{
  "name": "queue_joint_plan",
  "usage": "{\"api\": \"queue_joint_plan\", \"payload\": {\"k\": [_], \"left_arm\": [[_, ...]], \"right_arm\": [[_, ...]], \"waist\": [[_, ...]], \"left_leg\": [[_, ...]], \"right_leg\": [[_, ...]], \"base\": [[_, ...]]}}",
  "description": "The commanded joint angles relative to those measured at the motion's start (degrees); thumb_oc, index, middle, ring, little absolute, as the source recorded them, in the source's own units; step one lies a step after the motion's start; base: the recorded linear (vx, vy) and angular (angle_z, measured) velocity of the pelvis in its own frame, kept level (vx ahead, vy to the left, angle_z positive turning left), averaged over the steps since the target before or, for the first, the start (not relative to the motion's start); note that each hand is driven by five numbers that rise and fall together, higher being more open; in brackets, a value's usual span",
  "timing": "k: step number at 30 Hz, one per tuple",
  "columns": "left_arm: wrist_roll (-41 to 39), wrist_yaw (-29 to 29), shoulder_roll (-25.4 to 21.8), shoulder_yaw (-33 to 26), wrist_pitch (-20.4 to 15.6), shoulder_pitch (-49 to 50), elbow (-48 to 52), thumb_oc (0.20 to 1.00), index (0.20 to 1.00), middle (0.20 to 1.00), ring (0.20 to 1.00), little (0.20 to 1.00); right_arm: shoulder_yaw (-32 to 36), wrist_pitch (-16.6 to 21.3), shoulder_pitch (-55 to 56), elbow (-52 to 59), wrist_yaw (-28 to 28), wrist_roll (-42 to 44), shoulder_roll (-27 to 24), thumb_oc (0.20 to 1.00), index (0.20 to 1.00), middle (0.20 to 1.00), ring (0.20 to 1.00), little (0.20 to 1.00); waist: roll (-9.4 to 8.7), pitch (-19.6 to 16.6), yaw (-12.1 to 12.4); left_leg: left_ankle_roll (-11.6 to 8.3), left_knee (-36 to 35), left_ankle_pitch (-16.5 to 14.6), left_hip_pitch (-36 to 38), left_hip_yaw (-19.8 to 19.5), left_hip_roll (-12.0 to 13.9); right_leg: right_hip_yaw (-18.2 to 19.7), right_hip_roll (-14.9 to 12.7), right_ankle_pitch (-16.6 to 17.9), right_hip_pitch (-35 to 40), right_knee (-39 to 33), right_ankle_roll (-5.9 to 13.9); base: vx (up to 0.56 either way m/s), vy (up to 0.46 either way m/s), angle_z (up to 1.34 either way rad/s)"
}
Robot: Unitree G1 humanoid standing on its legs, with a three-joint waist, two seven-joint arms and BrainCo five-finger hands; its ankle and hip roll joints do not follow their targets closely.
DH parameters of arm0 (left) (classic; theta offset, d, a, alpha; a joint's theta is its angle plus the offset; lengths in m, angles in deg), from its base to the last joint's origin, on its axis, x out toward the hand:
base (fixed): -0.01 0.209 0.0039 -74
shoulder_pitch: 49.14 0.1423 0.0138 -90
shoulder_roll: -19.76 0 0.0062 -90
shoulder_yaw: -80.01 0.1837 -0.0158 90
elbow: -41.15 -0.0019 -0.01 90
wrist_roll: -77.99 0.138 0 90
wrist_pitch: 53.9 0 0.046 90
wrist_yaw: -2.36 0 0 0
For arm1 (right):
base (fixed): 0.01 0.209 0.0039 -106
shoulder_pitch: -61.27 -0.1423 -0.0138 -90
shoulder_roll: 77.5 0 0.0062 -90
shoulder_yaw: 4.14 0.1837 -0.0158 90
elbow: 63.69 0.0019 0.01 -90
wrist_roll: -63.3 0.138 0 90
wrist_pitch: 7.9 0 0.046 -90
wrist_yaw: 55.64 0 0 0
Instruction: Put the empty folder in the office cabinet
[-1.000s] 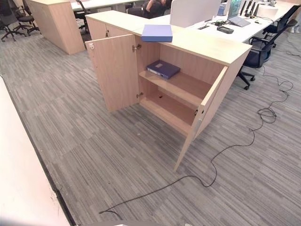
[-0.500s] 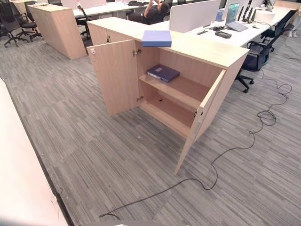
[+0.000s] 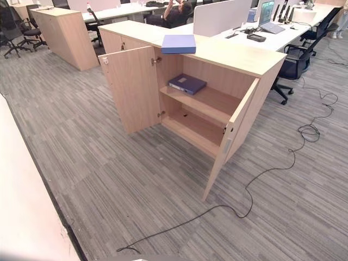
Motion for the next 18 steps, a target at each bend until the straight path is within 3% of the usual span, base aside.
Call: {"api": "queue_joint_plan", "payload": {"k": [1,12,15,17,18], "left_arm": [[2.0,-0.2,-0.1,-0.8,-0.8,-2.6,-3.5,1.000,1.000,1.000,1.000,1.000],[0.2,0.9,-0.5,-1.7,-0.5,-3.3,-3.3,1.000,1.000,1.000,1.000,1.000],[-1.4,1.2,-0.8,-2.5,-0.6,-3.7,-3.2,1.000,1.000,1.000,1.000,1.000],[-3.7,1.2,-0.6,-3.0,-1.1,-4.6,-2.9,1.000,1.000,1.000,1.000,1.000],[-3.7,1.2,-0.6,-3.0,-1.1,-4.6,-2.9,1.000,1.000,1.000,1.000,1.000]], "right_arm": [[-1.5,0.4,-2.6,-2.5,0.6,-0.9,-0.9,1.000,1.000,1.000,1.000,1.000],[-1.8,0.1,-3.3,-1.9,0.7,-0.3,-1.4,1.000,1.000,1.000,1.000,1.000],[-2.1,0.3,-3.9,-1.9,0.7,-0.3,-1.4,1.000,1.000,1.000,1.000,1.000],[-2.2,0.4,-5.0,-2.0,0.6,-0.5,-2.0,1.000,1.000,1.000,1.000,1.000],[-2.2,0.4,-5.0,-2.0,0.6,-0.5,-2.0,1.000,1.000,1.000,1.000,1.000]], "waist": [[-1.76,-0.1,0.0],[-1.83,1.0,-0.3],[-1.91,1.7,-0.4],[-2.51,4.8,-0.2],[-2.51,4.8,-0.2]], "left_leg": [[-2.40,0.1,-6.2,1.4,1.2,0.9],[-3.12,0.1,-6.0,1.5,0.9,2.2],[-3.74,0.1,-5.5,2.0,1.1,3.7],[-5.22,10.9,-5.8,-3.5,2.8,5.5],[-5.22,10.9,-5.8,-3.5,2.8,5.5]], "right_leg": [[-0.5,-5.1,6.4,-2.8,-3.4,8.41],[-0.6,-4.4,5.4,-2.7,-3.4,7.75],[-0.2,-3.8,5.1,-2.7,-3.4,6.96],[0.1,-5.3,3.4,-3.3,0.3,5.28],[0.1,-5.3,3.4,-3.3,0.3,5.28]], "base": [[0.00,0.000,0.00],[0.01,-0.053,0.01],[0.00,-0.086,0.00],[-0.11,-0.068,-0.01],[-0.15,-0.046,-0.03]]}}
